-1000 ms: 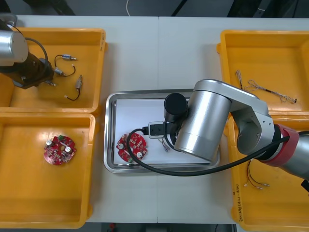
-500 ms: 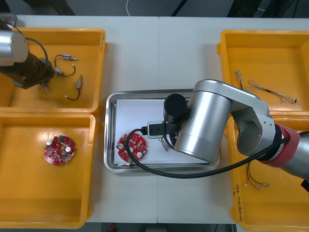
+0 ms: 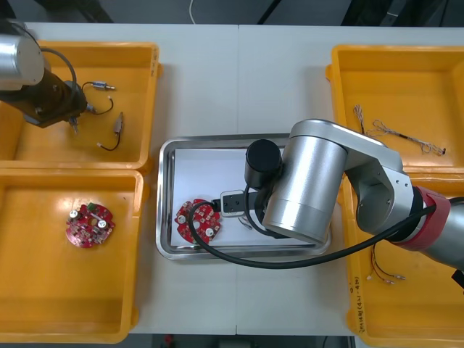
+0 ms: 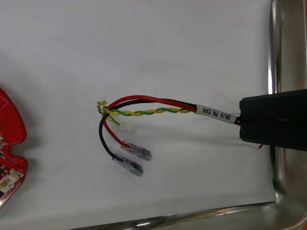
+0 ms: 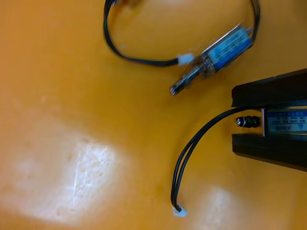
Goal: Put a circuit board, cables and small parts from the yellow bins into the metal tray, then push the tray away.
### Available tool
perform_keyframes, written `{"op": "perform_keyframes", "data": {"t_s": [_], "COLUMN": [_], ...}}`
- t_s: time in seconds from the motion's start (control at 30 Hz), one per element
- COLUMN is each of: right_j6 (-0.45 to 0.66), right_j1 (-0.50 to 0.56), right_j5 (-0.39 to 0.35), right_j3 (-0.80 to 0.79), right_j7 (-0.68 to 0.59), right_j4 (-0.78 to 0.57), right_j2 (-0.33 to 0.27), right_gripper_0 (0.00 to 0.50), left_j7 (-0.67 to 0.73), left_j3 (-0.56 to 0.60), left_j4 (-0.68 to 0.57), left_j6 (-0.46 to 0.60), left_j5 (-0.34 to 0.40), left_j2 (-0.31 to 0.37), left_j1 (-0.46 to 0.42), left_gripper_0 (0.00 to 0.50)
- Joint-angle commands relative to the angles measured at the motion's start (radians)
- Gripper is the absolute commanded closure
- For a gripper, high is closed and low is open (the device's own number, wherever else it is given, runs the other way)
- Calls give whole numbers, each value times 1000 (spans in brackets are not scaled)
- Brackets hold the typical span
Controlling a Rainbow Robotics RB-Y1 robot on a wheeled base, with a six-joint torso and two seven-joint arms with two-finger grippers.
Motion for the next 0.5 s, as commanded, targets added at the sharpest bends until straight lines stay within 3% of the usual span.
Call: {"op": "perform_keyframes", "data": {"t_s": [0.03,0.33,0.37,0.4,0.43,0.47,0.5], "right_j6": [9,9,9,9,9,8,9], "right_j1": [-32,-32,-32,-32,-32,-32,-32], "right_j5": [-8,-6,-6,-5,0,3,6], "right_j3": [-27,-27,-27,-27,-27,-27,-27], "right_j7": [-13,-16,-15,-13,-15,-16,-15], "right_j4": [-37,-35,-37,-37,-37,-37,-37], "right_j2": [27,32,33,33,36,36,36], "right_gripper_0": [500,500,410,360,54,0,0], "left_j7": [36,28,28,28,28,28,28], "left_j3": [26,43,43,43,43,41,43], "left_j4": [-136,-310,-331,-337,-373,-391,-417], "left_j6": [125,318,344,352,392,412,438], "left_j5": [9,-8,-9,-9,-8,-6,-3], "left_j2": [45,51,51,53,51,51,51], "left_j1": [15,15,15,15,15,15,15], "left_gripper_0": [500,500,500,500,500,500,500]}}
